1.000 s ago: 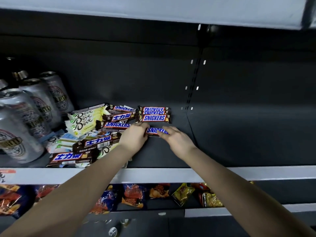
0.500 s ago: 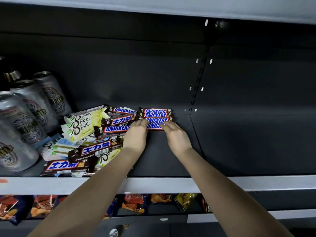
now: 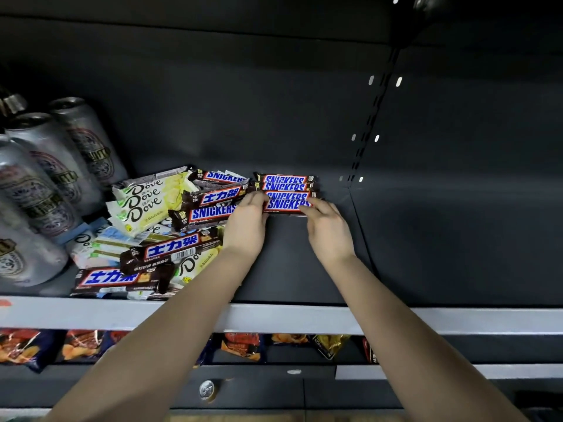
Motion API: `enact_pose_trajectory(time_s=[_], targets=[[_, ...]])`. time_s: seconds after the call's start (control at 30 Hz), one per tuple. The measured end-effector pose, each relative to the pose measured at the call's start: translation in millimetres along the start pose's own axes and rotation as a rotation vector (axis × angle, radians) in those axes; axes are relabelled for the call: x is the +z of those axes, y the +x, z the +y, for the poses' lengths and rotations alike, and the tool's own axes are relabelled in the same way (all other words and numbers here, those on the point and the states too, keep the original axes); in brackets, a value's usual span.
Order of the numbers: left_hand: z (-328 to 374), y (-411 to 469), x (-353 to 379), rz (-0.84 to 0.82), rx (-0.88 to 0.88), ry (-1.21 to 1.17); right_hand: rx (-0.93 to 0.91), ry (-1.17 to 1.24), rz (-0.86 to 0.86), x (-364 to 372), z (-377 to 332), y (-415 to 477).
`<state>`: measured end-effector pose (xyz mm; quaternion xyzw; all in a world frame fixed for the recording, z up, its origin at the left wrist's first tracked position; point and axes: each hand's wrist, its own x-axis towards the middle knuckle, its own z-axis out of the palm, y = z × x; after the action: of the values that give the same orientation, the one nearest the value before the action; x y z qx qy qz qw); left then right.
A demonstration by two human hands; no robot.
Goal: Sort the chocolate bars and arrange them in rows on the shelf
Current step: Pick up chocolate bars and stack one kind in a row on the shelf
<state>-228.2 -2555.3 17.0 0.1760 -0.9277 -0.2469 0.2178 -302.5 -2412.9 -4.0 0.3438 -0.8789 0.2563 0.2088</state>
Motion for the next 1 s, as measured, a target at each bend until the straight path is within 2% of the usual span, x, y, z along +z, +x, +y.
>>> enact_pose_trajectory(time_s=[0.47, 0.6, 0.77, 1.0], targets=[[-1, 2, 4, 0.018, -0.05, 0.025, 0.04, -0.012, -0.02, -2, -3, 0], [4, -1, 1, 0.007, 0.008, 0.031, -0.024, -0.053, 0.04, -4, -4, 1], [8, -3, -12, 0.066, 0.086, 0.02, -0.118, -0.067, 0.032, -7, -21, 6], [-8, 0, -60, 0.135, 0.06, 0.082, -0.236, 0.049, -0.035, 5, -75, 22]])
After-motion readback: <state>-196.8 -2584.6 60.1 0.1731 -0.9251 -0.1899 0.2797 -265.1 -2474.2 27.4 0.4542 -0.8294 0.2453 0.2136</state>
